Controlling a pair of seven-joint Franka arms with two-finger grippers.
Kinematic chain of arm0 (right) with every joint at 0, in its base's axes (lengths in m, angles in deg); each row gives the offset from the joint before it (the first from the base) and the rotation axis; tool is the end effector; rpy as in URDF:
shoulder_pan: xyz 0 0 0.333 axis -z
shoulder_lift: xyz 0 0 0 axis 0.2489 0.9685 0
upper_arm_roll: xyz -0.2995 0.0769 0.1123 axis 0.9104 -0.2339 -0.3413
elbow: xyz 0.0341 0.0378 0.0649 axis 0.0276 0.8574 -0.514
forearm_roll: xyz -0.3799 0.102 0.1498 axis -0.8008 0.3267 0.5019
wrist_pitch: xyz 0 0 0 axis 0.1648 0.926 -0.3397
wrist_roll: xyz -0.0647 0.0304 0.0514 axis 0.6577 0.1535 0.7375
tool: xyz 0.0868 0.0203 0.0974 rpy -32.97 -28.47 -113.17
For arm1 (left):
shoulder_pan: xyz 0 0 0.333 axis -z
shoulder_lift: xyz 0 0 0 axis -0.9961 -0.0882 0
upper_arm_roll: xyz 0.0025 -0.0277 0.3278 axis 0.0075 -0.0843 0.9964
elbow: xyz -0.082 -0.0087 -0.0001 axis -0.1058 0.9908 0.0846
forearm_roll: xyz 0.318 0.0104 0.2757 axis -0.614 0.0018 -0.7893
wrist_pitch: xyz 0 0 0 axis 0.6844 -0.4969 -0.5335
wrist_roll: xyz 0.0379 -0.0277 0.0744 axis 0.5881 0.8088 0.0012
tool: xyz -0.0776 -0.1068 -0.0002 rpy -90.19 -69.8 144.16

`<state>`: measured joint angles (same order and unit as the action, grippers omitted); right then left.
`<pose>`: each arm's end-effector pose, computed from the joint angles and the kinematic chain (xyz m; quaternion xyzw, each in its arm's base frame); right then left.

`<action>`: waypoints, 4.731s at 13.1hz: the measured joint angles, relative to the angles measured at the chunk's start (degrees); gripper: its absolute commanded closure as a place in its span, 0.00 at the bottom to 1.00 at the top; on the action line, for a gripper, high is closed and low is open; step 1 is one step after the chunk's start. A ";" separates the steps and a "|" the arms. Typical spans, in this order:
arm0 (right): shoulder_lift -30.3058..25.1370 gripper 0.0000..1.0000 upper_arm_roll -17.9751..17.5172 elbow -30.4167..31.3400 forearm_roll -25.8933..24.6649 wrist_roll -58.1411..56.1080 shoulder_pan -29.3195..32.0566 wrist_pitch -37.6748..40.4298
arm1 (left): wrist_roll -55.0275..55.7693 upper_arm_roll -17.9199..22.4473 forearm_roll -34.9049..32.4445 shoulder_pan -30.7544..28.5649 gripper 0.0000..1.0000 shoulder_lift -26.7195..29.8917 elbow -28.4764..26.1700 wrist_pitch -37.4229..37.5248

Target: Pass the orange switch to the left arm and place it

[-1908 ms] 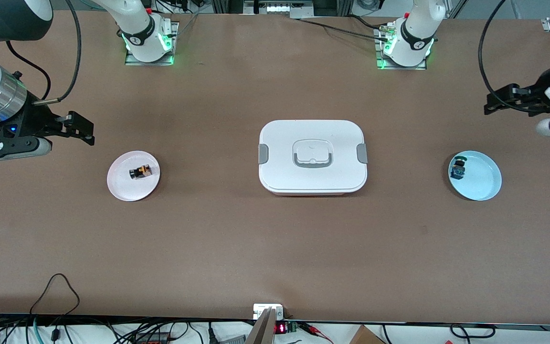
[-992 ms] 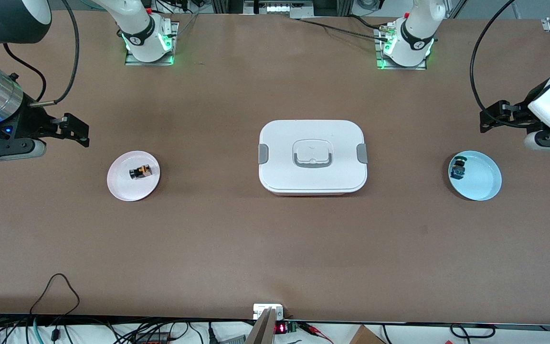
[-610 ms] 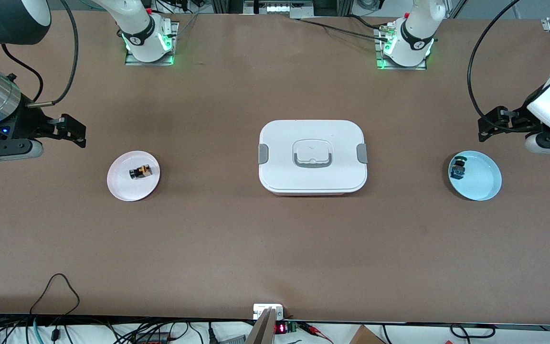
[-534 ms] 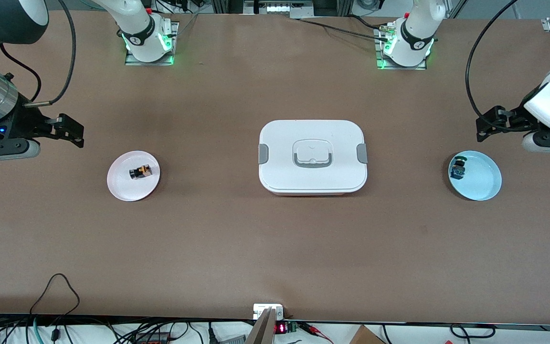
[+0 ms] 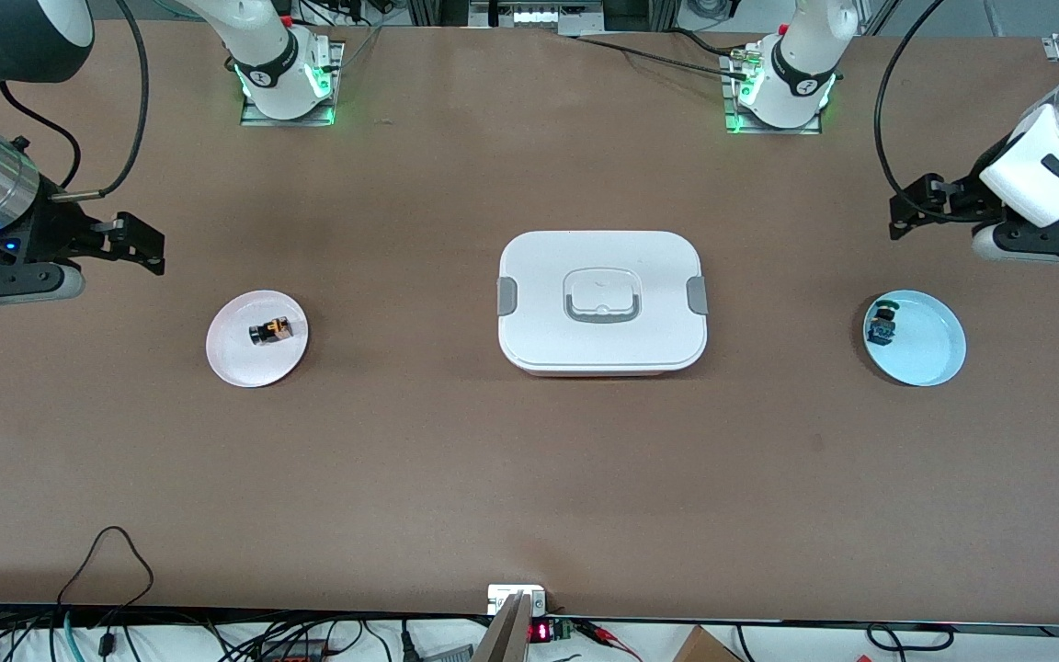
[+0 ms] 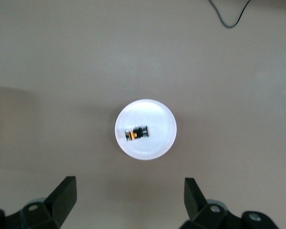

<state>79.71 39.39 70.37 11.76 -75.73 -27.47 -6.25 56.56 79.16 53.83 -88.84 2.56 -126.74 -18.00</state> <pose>0.6303 0.0771 0.5738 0.9975 0.0640 -0.0179 0.0238 0.5841 -0.0619 0.5932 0.9990 -0.0159 -0.0399 0.0122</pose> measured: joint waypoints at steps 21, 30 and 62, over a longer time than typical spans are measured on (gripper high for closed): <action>3.26 0.00 -0.30 43.00 1.90 -4.64 -0.13 -48.36 | 0.39 0.04 -1.67 -0.36 0.00 0.34 0.01 1.02; 11.77 0.00 -0.26 43.90 1.90 -5.67 -0.04 -59.19 | 0.43 0.04 -1.67 -0.35 0.00 0.38 0.01 1.43; 7.22 0.95 -0.14 36.88 1.90 -9.73 0.83 -44.85 | 0.44 -0.18 -0.98 -0.20 0.00 -2.40 -0.04 4.73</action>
<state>86.93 39.25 107.25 13.66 -85.45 -26.64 -51.10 57.00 78.98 52.85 -89.04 0.16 -126.78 -13.28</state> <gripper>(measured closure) 0.260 0.000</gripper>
